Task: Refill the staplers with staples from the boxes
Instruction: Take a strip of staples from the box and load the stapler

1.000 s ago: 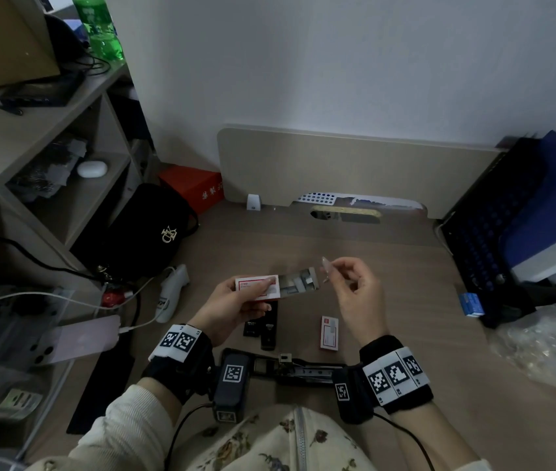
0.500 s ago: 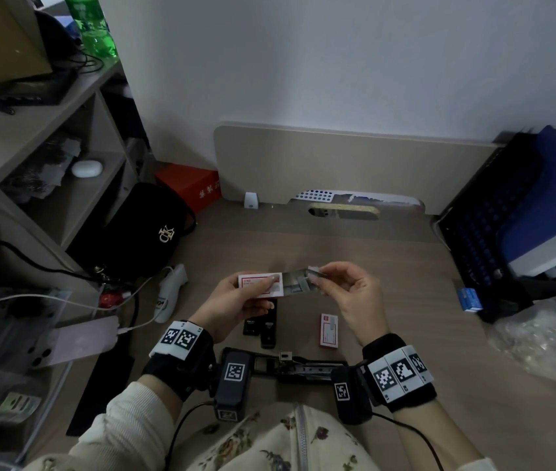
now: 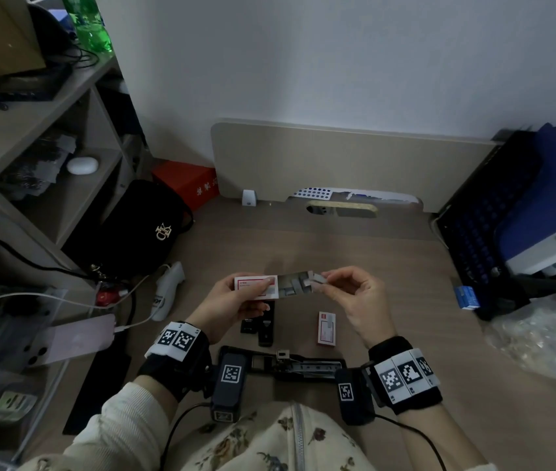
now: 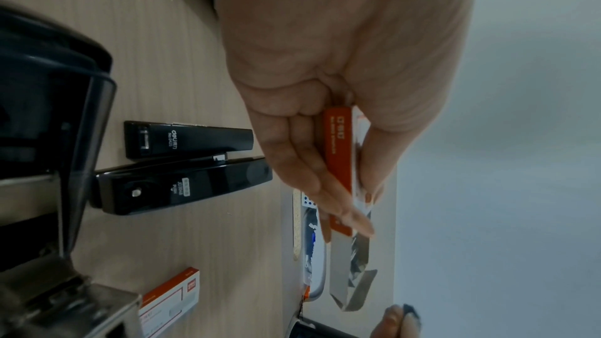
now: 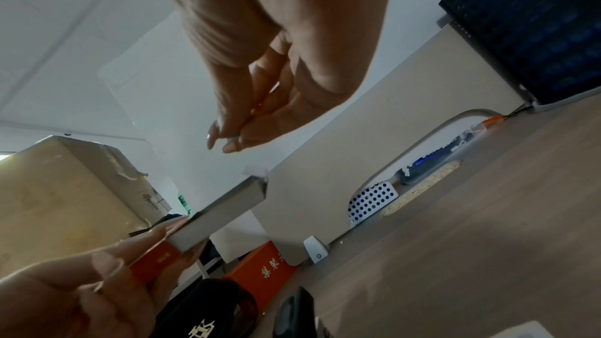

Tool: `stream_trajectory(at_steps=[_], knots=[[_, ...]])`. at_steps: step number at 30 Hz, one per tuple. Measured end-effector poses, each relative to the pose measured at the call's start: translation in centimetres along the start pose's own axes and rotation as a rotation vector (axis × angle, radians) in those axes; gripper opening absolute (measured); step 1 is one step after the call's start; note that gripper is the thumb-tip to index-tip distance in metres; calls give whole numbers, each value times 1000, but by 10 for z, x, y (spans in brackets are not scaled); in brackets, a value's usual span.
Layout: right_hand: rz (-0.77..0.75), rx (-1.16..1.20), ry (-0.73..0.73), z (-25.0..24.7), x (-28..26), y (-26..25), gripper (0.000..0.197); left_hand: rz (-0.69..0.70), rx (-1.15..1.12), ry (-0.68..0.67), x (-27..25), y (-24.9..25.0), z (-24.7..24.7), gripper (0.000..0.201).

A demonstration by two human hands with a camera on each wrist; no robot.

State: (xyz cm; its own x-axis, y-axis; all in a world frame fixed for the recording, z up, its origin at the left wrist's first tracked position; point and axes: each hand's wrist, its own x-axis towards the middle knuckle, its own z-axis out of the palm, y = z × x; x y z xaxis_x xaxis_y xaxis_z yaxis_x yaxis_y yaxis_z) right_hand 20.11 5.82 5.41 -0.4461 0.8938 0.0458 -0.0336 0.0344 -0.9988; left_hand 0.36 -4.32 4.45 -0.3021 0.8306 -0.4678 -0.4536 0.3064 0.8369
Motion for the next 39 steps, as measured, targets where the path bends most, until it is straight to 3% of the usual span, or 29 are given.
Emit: stream_trajectory(at_steps=[8,16,25,30,34,39], knots=[[247,-336,-141,-33,-13,44,30,-32,5,31,1,-7,-8,34],[329,-756,-459,-22,-30,103,36,-33,34,29,0,-4,-13,17],[341,-780,-480,-23,-39,102,29,-30,34,36,1,-4,-13,21],[306,-781,-460,-28,-40,110,36,-34,35,37,1,-5,-10,19],[314,-821,-476,-28,-42,109,19,-31,30,40,0,-5,-9,17],[321,-867,-498,-25,-42,112,33,-27,28,49,-2,-5,-8,16]])
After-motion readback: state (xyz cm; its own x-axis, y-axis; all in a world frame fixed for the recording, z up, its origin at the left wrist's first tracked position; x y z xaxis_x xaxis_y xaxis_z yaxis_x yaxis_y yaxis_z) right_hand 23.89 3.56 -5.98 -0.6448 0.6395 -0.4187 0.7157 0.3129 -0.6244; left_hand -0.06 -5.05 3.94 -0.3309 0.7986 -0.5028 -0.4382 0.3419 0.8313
